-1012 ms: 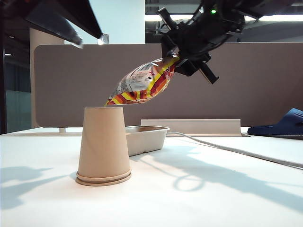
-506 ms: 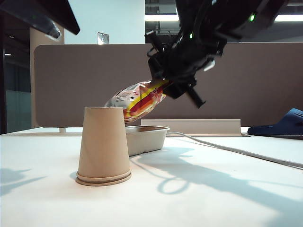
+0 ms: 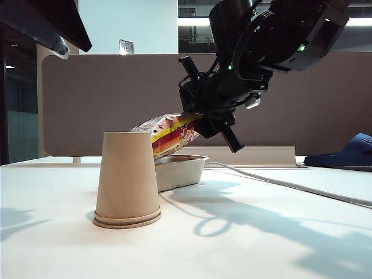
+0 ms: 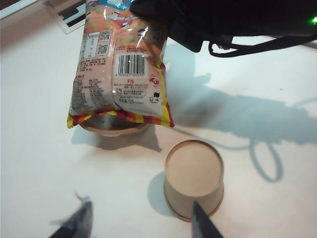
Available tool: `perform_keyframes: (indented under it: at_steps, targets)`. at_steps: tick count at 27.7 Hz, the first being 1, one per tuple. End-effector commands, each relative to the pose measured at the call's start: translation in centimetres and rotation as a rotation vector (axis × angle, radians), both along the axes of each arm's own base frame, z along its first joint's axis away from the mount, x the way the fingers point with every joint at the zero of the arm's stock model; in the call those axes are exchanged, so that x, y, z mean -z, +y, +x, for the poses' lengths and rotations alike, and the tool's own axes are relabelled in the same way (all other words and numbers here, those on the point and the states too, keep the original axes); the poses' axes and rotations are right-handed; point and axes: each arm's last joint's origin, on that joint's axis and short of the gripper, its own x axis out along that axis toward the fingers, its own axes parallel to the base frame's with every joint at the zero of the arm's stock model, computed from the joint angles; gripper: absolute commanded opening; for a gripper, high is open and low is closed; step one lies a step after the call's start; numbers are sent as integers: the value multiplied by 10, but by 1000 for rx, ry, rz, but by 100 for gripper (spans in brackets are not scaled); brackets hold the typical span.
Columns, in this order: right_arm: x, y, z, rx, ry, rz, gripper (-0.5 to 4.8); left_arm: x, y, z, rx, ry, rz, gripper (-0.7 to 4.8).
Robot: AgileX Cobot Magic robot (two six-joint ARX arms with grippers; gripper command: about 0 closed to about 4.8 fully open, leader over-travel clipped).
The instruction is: Pick up a bag of chips and put them in the box.
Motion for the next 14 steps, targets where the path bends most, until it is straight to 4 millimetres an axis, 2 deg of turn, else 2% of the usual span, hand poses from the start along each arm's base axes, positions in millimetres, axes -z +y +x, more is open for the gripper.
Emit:
perform_keyframes:
  at_steps: [1,14]
  targets:
    - [-3,2,1,7,-17,44,116,-3,0,0,0,-12,-8,256]
    - [4,3,3,9,-6,50,116,-3,0,0,7,-8,-12,256]
